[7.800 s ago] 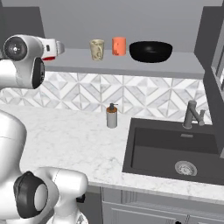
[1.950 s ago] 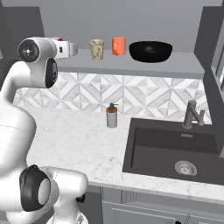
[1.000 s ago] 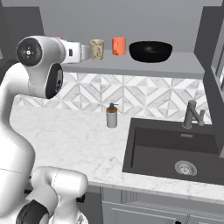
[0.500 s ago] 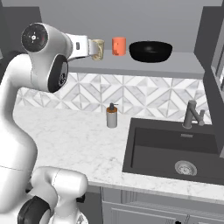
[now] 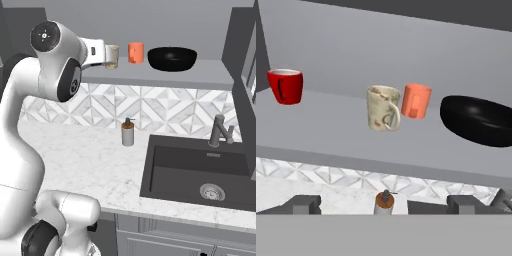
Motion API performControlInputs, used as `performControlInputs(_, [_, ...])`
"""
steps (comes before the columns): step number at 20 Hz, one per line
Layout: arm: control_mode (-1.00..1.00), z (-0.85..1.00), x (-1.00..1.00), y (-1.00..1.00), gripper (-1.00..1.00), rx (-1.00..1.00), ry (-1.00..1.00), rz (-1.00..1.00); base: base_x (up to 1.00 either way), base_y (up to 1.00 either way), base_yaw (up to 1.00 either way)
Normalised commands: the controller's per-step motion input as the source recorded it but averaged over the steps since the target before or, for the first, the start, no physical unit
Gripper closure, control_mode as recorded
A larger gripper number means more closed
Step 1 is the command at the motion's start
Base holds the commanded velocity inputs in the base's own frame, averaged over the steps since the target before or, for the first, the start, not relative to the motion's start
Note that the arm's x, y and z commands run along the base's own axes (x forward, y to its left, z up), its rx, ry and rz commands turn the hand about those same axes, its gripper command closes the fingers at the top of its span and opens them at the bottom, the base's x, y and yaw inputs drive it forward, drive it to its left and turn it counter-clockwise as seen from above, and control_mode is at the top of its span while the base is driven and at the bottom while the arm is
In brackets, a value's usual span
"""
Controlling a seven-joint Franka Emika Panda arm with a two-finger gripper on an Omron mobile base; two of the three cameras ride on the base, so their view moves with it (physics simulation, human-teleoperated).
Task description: Gather all objects into one cabinet and sort the glasses and bowls to opposite sides.
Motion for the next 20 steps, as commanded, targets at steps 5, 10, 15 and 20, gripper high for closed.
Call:
performControlInputs(5, [-1.00,-0.25,0.40,-0.02,-1.00,0.11,0.00,0.01,0.00,0.00,0.00])
performControlInputs(10, [-1.00,-0.04,0.48,0.00,-1.00,0.08,0.00,0.00,0.00,0.00,0.00])
performControlInputs(15, [-1.00,0.00,0.34,0.00,-1.00,0.07,0.00,0.00,0.00,0.00,0.00])
performControlInputs(20, [-1.00,0.00,0.23,0.00,-1.00,0.02,0.00,0.00,0.00,0.00,0.00])
